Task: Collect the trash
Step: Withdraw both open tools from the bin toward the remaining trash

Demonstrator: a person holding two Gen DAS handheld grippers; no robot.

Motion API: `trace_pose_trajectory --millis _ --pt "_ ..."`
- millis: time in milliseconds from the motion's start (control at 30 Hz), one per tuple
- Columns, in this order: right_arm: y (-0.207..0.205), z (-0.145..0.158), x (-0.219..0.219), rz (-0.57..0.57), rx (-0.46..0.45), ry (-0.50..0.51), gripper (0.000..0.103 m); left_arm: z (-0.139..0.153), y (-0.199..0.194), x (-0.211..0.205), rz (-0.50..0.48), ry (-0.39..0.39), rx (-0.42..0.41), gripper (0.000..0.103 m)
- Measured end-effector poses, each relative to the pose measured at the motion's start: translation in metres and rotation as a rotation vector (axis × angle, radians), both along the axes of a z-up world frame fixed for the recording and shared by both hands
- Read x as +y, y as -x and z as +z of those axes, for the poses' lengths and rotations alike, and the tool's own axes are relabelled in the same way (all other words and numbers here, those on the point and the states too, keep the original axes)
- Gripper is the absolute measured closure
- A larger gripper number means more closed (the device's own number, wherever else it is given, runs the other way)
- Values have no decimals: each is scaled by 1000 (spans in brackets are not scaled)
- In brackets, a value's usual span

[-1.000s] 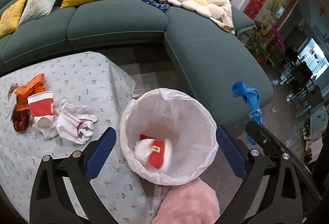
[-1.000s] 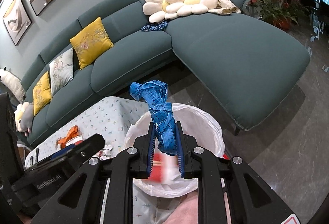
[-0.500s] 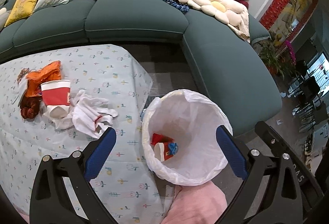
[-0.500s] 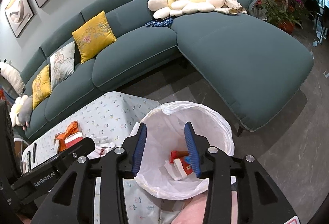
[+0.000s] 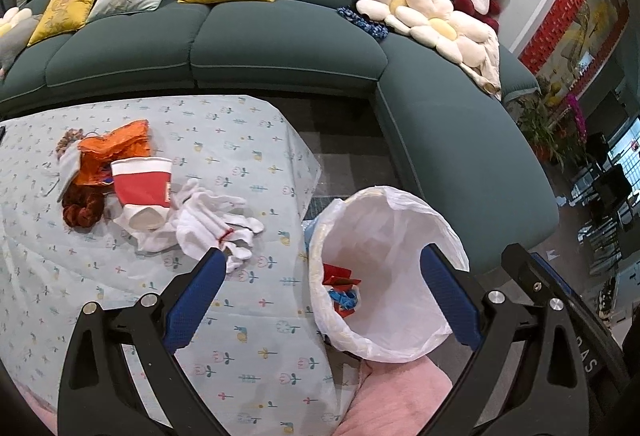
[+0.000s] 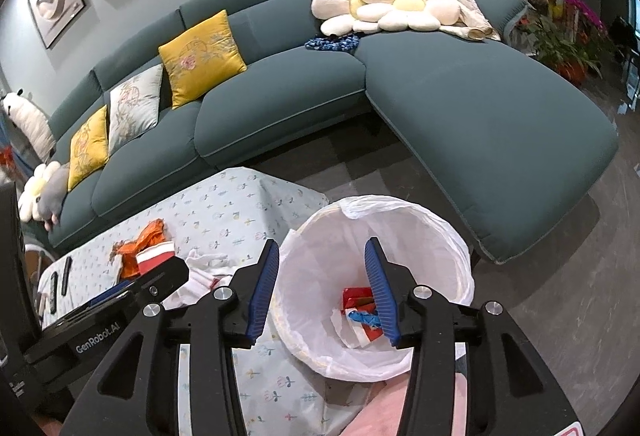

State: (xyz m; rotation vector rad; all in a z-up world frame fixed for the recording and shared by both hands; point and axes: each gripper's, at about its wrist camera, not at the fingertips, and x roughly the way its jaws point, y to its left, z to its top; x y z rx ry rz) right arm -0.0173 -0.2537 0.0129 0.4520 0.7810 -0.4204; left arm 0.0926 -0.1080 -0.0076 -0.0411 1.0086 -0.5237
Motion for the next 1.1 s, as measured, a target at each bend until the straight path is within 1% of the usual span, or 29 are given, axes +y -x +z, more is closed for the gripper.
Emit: trace_pose_trajectory --millis 200,267,300,500,833,933,1100 --pt "-5 3 15 25 8 16 57 2 -3 20 40 -2 -10 10" --pt "-6 4 19 31 11 20 52 2 -4 28 55 -4 -14 10" --pt "-7 5 21 32 10 23 51 2 -5 32 63 -6 -15 10" --pt "-14 8 38 63 18 37 50 1 -7 55 112 -38 -40 10" --pt "-27 4 68 121 43 49 49 -6 -15 100 190 -69 -52 10" --pt "-32 2 79 137 50 56 45 -11 -18 115 219 -80 -48 10" --pt "-41 -5 96 177 72 63 45 -20 -24 139 271 -88 -29 10"
